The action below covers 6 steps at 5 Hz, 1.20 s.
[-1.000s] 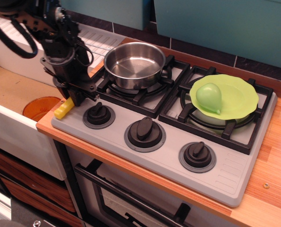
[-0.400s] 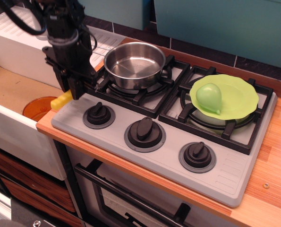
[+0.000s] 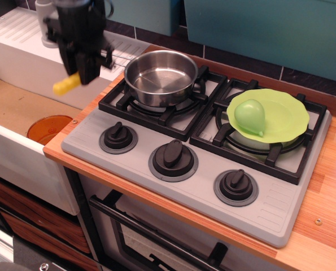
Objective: Put smallpear on plate and fry in pot or pan on stove
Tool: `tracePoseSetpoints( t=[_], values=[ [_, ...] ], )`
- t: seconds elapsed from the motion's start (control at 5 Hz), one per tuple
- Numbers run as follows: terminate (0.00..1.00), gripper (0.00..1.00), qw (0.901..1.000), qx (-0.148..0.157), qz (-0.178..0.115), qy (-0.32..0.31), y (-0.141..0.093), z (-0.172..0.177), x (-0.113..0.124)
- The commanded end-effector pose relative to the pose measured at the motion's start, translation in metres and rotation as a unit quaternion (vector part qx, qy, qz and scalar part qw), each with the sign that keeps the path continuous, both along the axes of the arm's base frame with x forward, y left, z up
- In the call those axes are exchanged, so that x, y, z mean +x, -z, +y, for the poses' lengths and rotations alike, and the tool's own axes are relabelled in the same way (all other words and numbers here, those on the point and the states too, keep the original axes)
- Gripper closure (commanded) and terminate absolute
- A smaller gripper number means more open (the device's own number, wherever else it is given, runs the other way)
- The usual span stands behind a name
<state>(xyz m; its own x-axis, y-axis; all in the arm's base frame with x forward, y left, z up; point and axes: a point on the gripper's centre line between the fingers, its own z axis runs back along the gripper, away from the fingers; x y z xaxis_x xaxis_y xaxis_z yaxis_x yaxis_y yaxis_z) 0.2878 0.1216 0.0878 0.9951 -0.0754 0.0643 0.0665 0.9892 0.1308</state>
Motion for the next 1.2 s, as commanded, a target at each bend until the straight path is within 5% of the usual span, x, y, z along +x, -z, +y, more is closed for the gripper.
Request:
tracePoseSetpoints(
  t=[0.0, 0.4, 0.6, 1.0],
  values=[
    [0.00, 1.00, 0.9993, 0.015, -0.021, -0.027, -0.043, -0.021, 0.050],
    [0.00, 1.00, 0.9984, 0.007, -0.026, -0.049, -0.039, -0.046, 0.085],
    [0.00, 0.00, 0.9980, 0.000, -0.041, -0.048, -0.031, -0.059, 0.096],
    [0.00, 0.00, 0.9982, -0.002, -0.043, -0.041, -0.033, -0.056, 0.100]
  ],
)
